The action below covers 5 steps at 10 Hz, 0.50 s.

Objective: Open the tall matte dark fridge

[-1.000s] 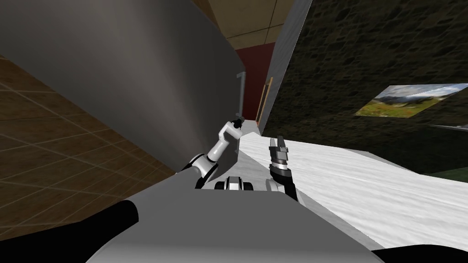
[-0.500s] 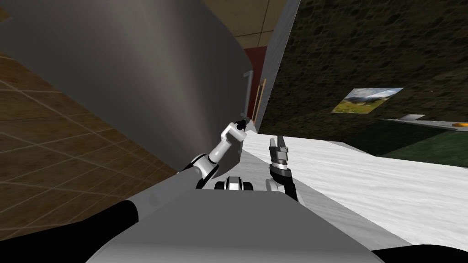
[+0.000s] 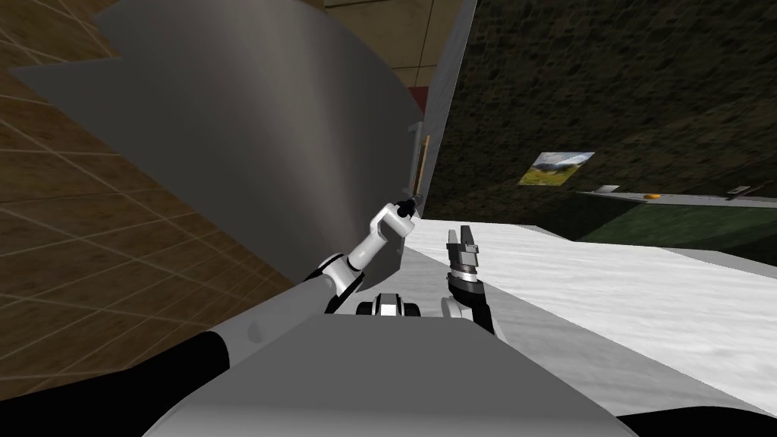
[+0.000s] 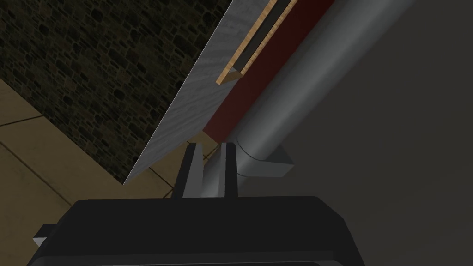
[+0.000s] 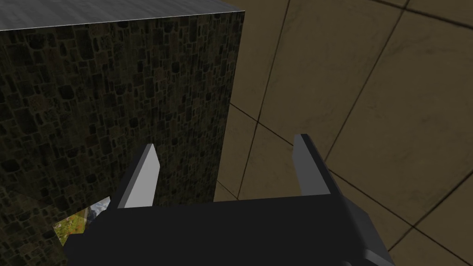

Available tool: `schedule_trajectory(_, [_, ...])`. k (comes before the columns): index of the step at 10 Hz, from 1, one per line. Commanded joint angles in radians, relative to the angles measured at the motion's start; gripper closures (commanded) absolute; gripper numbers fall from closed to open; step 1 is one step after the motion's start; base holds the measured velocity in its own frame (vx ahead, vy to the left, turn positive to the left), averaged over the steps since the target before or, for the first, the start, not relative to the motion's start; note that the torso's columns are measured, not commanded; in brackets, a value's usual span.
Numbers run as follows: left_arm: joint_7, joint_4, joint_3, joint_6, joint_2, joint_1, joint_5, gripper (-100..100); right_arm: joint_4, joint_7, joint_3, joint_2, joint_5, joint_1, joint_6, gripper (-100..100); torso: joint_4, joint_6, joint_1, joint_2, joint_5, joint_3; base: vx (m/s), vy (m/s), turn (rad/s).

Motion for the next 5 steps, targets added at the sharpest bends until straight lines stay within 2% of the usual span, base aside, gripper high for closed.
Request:
schedule_trajectory(1, [0.012, 0.066, 0.007, -0.022, 0.012, -0.024, 0.004, -100, 0.000, 0.000, 0.000, 0.000, 0.000, 0.000, 0.000, 0, -0.002, -0.001, -0.003, -0.004, -0.001, -0.003, 0.002, -0.009, 0.038])
schedule_trajectory(2, [0.033, 0.100, 0.016, -0.057, 0.035, -0.071, 0.014, -100, 0.000, 0.000, 0.000, 0.000, 0.000, 0.001, 0.000, 0, -0.002, -0.001, -0.003, -0.005, -0.001, -0.003, -0.023, -0.005, -0.206])
schedule_trajectory(4, [0.033, 0.156, 0.016, -0.057, 0.035, -0.076, 0.014, -100, 0.000, 0.000, 0.000, 0.000, 0.000, 0.000, 0.000, 0, 0.001, 0.000, 0.001, 0.004, 0.000, 0.002, -0.036, 0.011, -0.050])
schedule_trajectory(5, [0.053, 0.193, 0.025, -0.093, 0.058, -0.128, 0.024, -100, 0.000, 0.000, 0.000, 0.000, 0.000, 0.000, 0.000, 0, -0.001, -0.002, 0.002, 0.001, 0.001, 0.001, -0.067, 0.018, -0.173])
